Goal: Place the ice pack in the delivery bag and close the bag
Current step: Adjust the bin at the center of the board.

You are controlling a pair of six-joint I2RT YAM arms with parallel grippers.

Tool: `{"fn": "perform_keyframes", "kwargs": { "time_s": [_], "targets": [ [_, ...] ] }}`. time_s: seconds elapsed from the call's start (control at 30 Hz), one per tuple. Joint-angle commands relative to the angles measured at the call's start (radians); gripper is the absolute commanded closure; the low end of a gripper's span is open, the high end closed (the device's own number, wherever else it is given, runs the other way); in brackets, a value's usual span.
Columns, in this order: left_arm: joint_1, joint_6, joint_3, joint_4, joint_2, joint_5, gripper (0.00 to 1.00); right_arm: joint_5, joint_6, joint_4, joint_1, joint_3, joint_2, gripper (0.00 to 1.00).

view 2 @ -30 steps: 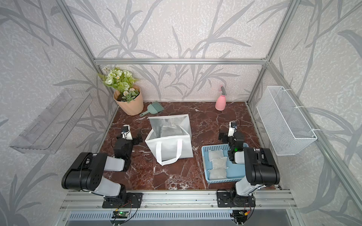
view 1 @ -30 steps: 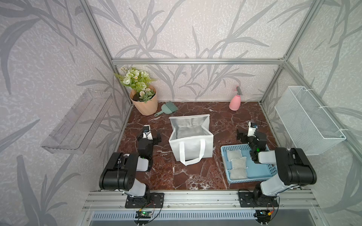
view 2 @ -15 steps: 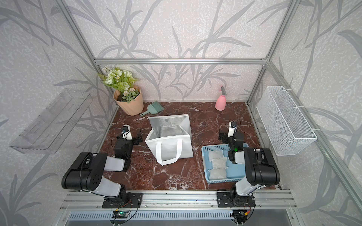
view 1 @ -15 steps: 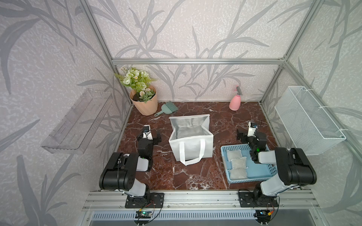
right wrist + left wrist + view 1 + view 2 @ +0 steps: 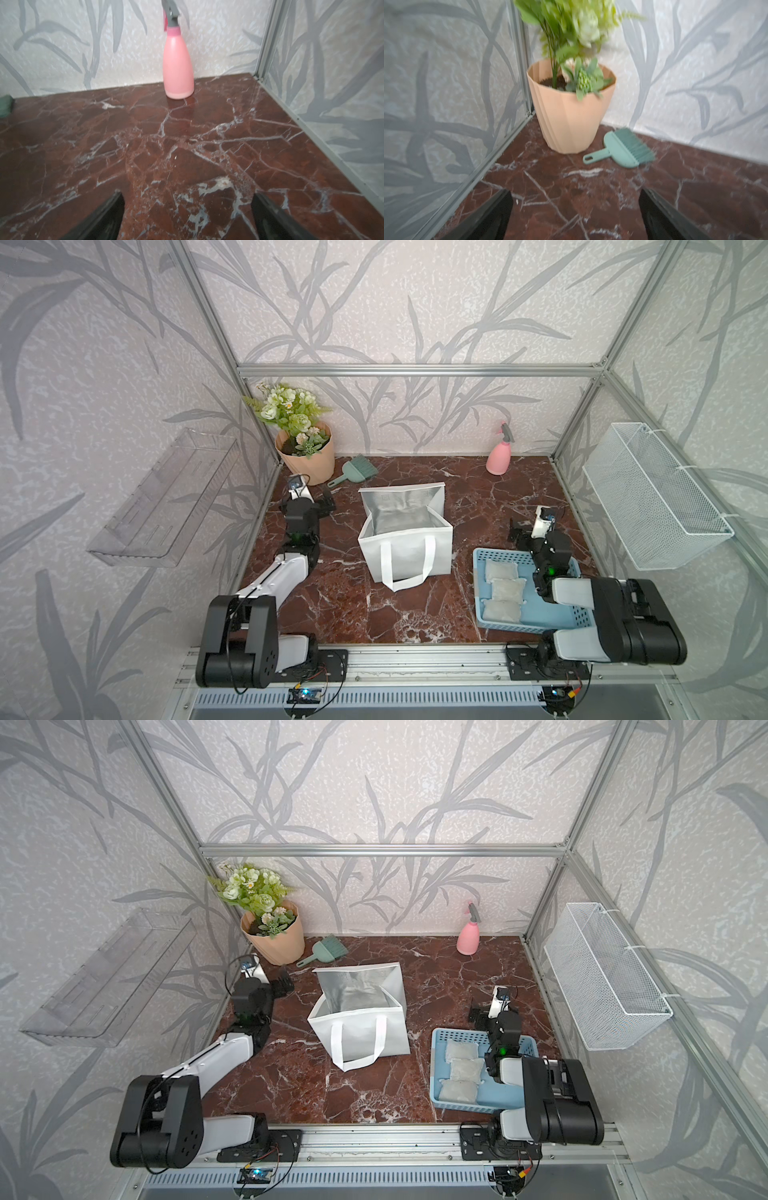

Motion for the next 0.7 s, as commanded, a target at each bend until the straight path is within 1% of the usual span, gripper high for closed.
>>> {"fn": "perform_keyframes", "kwargs": {
  "time_s": [0.0,0.03,0.13,0.17,0.2,0.23,0.27,0.3,0.33,0.37,0.43,0.47,0.53,0.63,0.67],
  "targets": [
    [0.006,-0.152,0.055,-0.325,-0.093,0.016,0.0,0.1,0.141,-0.18,0.004,0.053,-0.168,0.01],
    [0.006,-0.181,0.057,-0.34,-0.125,0.046,0.0,0.108,0.196,-0.262,0.004,0.077,-0.214,0.01],
    [0.004,-0.215,0.068,-0.395,-0.214,0.149,0.0,0.053,0.38,-0.424,0.001,0.136,-0.331,0.01],
    [0.004,-0.234,0.086,-0.442,-0.235,0.178,0.0,0.037,0.447,-0.476,0.0,0.158,-0.366,0.01],
    [0.004,-0.227,0.1,-0.472,-0.251,0.229,0.0,0.027,0.53,-0.532,0.0,0.184,-0.387,0.01],
    [0.0,-0.232,0.118,-0.514,-0.265,0.266,0.04,0.012,0.634,-0.638,0.0,0.22,-0.399,0.01],
    [-0.009,-0.254,0.145,-0.568,-0.273,0.285,0.07,-0.03,0.653,-0.709,-0.005,0.265,-0.388,0.01],
    [-0.02,-0.272,0.164,-0.611,-0.278,0.297,0.11,-0.077,0.634,-0.794,-0.005,0.314,-0.37,0.01],
    [-0.038,-0.291,0.182,-0.649,-0.282,0.303,0.14,-0.116,0.636,-0.918,-0.005,0.392,-0.34,0.01],
    [-0.057,-0.302,0.198,-0.678,-0.286,0.307,0.17,-0.14,0.645,-1.004,-0.005,0.442,-0.31,0.01],
    [-0.119,-0.313,0.23,-0.729,-0.304,0.292,0.18,-0.229,0.632,-1.099,-0.004,0.507,-0.251,0.01],
    [-0.15,-0.312,0.247,-0.749,-0.31,0.28,0.18,-0.245,0.63,-1.124,0.002,0.524,-0.238,0.01],
    [-0.221,-0.313,0.291,-0.797,-0.303,0.247,0.18,-0.229,0.606,-1.155,0.03,0.542,-0.221,0.01],
    [-0.296,-0.326,0.359,-0.863,-0.254,0.238,0.19,-0.156,0.552,-1.228,0.08,0.577,-0.196,0.01],
    [-0.323,-0.324,0.371,-0.868,-0.24,0.233,0.19,-0.155,0.545,-1.25,0.081,0.584,-0.189,0.01]
  ]
}}
